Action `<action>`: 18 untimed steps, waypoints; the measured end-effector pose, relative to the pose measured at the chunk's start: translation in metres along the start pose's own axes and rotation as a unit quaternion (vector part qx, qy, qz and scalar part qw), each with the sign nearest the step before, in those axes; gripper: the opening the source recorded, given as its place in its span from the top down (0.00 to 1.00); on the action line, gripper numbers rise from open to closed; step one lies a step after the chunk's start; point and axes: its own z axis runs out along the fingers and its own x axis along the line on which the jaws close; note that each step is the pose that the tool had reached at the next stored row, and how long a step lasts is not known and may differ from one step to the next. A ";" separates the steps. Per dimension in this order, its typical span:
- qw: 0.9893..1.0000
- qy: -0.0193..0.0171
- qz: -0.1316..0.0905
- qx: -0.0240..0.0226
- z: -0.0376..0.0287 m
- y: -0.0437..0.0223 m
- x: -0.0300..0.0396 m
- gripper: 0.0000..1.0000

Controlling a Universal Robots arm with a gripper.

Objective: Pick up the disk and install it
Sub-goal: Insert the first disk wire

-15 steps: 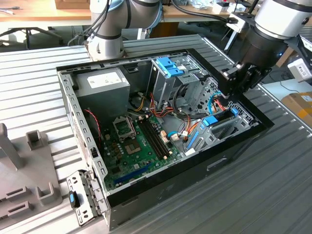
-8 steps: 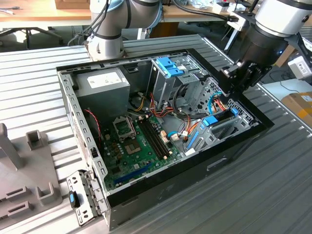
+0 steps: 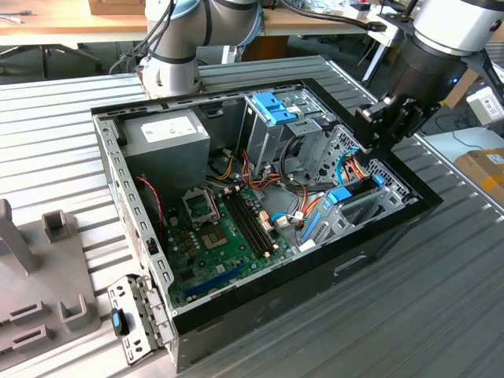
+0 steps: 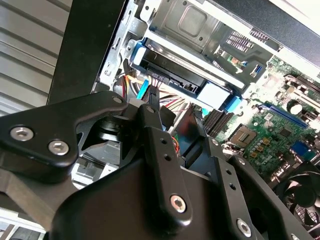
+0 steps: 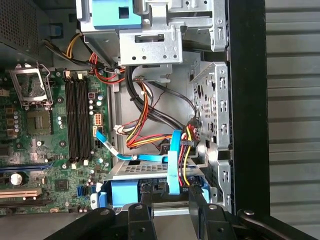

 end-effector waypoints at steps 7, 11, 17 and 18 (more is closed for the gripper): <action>1.000 -0.001 -0.028 -0.001 0.0001 0.0003 -0.0001 0.58; 0.997 -0.002 -0.071 -0.002 0.0000 0.0003 -0.0001 0.58; 0.986 -0.005 -0.164 -0.004 0.0000 0.0003 -0.0001 0.58; 0.984 -0.005 -0.176 -0.004 0.0000 0.0003 -0.0001 0.58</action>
